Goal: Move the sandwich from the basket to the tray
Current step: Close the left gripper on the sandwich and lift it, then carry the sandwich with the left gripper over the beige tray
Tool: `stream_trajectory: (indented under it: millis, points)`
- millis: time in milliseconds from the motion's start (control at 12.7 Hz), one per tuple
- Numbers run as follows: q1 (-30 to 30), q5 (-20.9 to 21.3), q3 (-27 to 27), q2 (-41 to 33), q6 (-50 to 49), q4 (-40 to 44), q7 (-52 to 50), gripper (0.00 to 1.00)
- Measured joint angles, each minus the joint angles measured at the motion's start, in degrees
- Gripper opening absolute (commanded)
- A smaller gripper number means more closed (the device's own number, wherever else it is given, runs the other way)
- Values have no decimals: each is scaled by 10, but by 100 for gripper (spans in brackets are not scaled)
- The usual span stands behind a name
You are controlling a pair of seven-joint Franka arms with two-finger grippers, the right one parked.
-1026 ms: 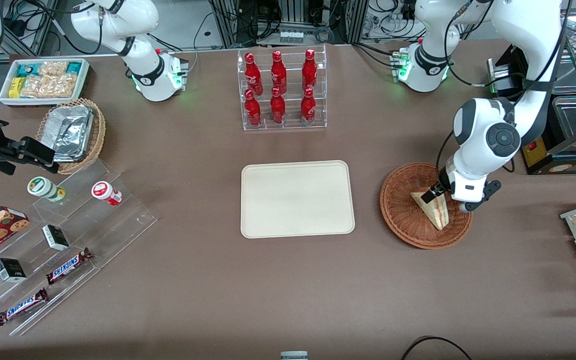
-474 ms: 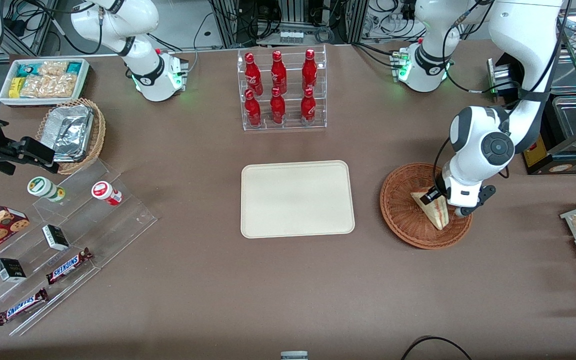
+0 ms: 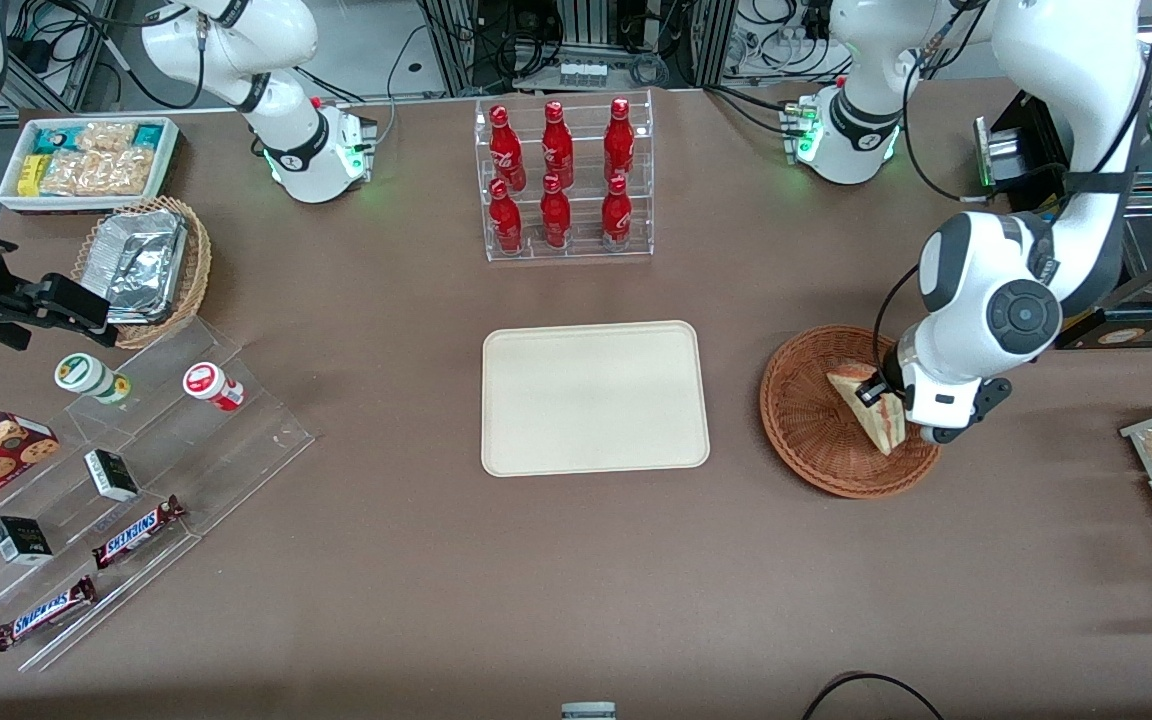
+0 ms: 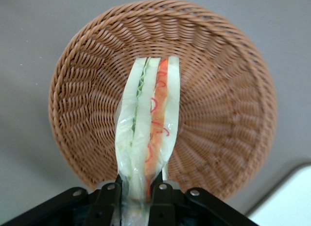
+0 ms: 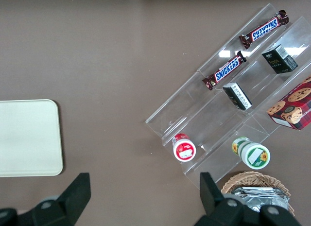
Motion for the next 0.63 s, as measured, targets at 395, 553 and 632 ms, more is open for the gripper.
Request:
stream_trajectory:
  millis: [395,553,632]
  points:
    - [-51,0,-2,6,-45,38,26,4]
    - [-87,0,-4,16,-55,49,27,4]
    - [-108,0,-5,25,-57,59,27,4]
